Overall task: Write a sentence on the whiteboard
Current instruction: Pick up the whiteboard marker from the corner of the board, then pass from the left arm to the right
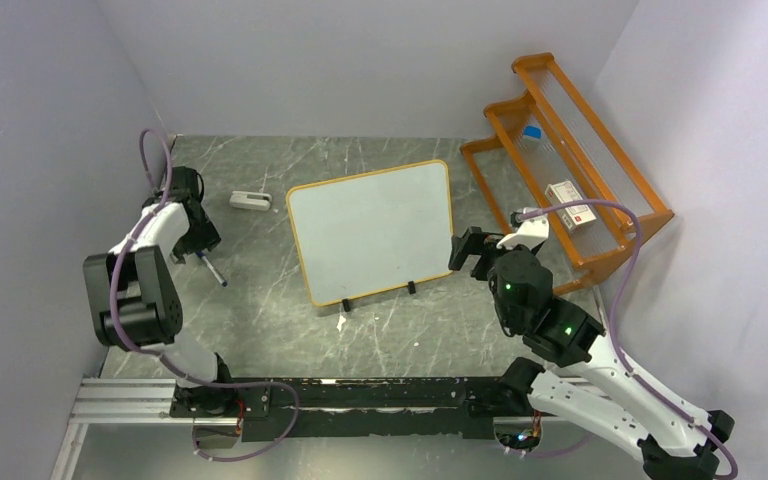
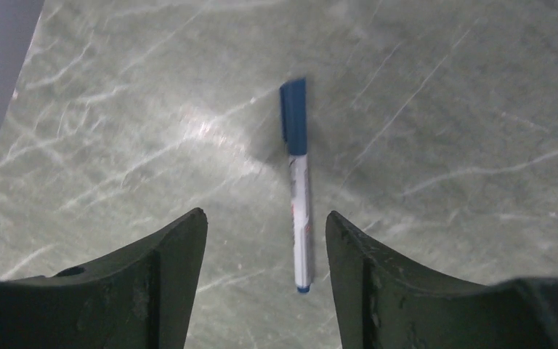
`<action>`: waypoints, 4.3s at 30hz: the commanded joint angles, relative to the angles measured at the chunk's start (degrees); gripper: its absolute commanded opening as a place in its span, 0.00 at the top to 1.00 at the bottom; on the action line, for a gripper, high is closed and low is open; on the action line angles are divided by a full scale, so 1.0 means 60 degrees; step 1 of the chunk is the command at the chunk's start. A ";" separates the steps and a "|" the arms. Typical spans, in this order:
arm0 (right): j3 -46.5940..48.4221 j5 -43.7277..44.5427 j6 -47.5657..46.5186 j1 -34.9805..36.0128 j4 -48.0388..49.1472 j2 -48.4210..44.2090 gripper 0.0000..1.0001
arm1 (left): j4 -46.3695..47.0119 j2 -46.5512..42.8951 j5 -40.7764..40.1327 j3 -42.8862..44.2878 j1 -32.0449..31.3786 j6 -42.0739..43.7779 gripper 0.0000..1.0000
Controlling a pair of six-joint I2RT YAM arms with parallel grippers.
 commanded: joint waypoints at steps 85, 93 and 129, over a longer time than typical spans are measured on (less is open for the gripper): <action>-0.0343 -0.4951 -0.0340 0.1480 1.0607 0.4052 0.01 | 0.7177 -0.8004 0.3222 -0.2367 -0.4766 -0.9796 0.95; 0.0257 -0.4448 -0.0427 0.1825 1.1151 0.5039 0.07 | 0.8331 -0.7393 0.1669 -0.2682 -0.7169 -0.9664 0.95; 0.0399 -0.4566 -0.0260 0.1811 1.1286 0.5314 0.72 | 0.9051 -0.6835 0.1231 -0.2973 -0.8324 -0.9970 0.95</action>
